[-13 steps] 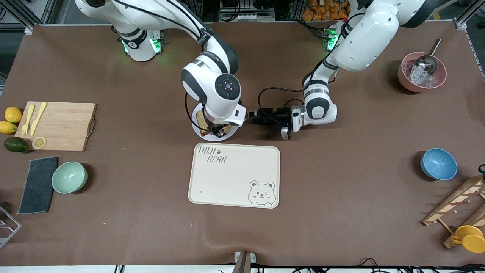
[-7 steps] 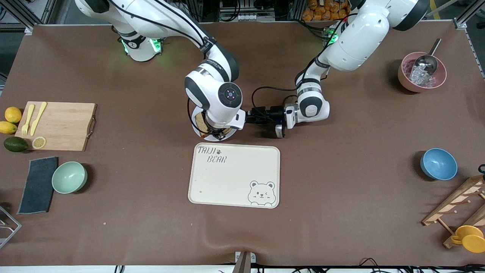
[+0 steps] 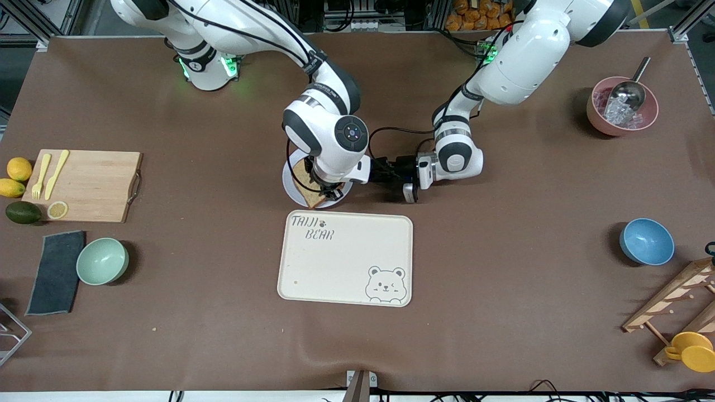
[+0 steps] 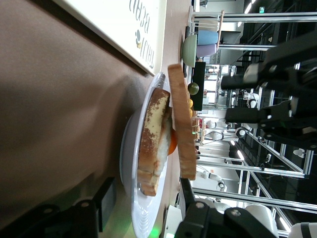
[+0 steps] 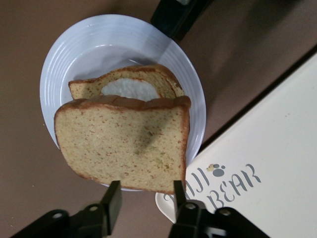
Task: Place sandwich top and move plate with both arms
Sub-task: 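Lower the bread onto the egg toast and open the right gripper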
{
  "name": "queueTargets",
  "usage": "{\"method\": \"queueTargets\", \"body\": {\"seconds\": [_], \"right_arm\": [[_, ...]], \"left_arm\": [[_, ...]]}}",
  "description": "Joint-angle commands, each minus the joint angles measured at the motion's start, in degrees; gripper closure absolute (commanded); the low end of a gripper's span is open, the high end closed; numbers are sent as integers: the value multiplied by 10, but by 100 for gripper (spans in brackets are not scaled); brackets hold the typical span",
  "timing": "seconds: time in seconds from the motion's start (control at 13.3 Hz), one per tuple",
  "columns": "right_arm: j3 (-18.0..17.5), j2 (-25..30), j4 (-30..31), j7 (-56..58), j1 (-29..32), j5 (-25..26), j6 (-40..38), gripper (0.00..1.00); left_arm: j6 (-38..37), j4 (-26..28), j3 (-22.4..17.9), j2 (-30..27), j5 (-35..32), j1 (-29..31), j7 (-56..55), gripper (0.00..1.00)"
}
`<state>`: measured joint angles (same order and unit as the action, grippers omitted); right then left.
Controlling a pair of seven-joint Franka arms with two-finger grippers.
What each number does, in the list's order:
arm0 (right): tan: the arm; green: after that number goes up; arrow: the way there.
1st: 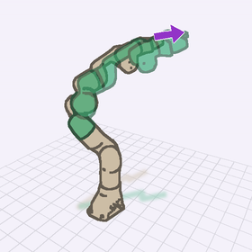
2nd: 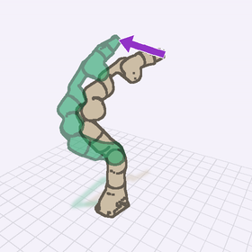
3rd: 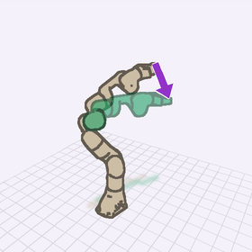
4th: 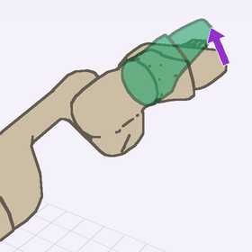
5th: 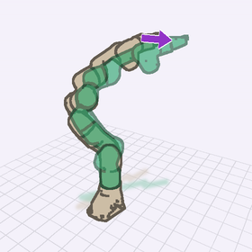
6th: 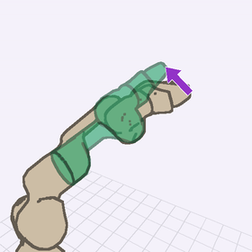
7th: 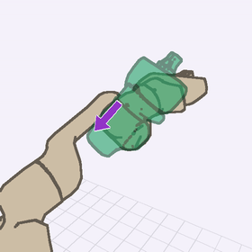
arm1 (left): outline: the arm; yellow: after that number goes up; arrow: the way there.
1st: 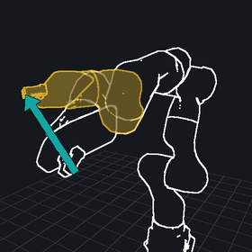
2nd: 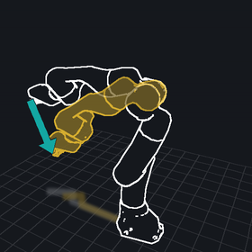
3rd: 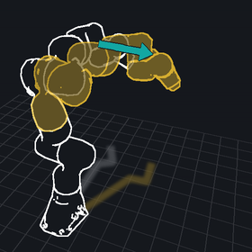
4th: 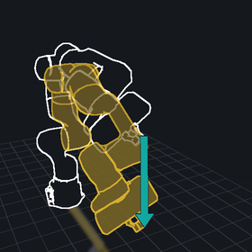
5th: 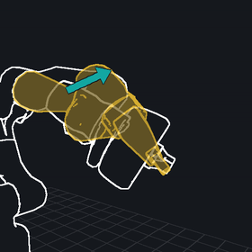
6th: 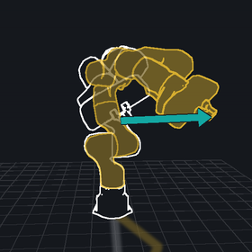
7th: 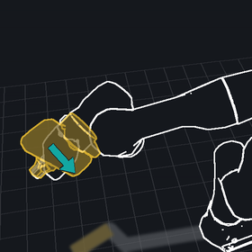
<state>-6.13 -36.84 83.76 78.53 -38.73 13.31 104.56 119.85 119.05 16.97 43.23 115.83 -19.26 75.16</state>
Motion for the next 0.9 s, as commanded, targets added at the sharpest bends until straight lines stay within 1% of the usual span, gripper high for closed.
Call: {"method": "queueTargets", "body": {"seconds": [0.0, 0.23, 0.45, 0.68, 0.75, 0.83], "right_arm": [[-1, 17, -7, 4, 22, -5, -9, 0], [-1, 51, -6, 4, 96, -26, -26, 0], [-1, 73, -5, 4, 218, -71, -26, 0], [0, 88, -1, -7, 315, -76, -29, 0], [0, 96, 1, -29, 341, -76, -44, 0], [0, 110, 1, -56, 365, -78, -64, 0]], "left_arm": [[15, -27, -1, 41, 16, -17, 20, 43], [35, -41, -1, 47, 18, -27, 19, 44], [43, -51, -1, 56, 26, -39, 19, 47], [49, -64, -2, 65, 29, -46, 20, 50], [54, -66, -2, 66, 29, -47, 20, 51], [55, -66, -3, 66, 29, -47, 21, 55]]}}
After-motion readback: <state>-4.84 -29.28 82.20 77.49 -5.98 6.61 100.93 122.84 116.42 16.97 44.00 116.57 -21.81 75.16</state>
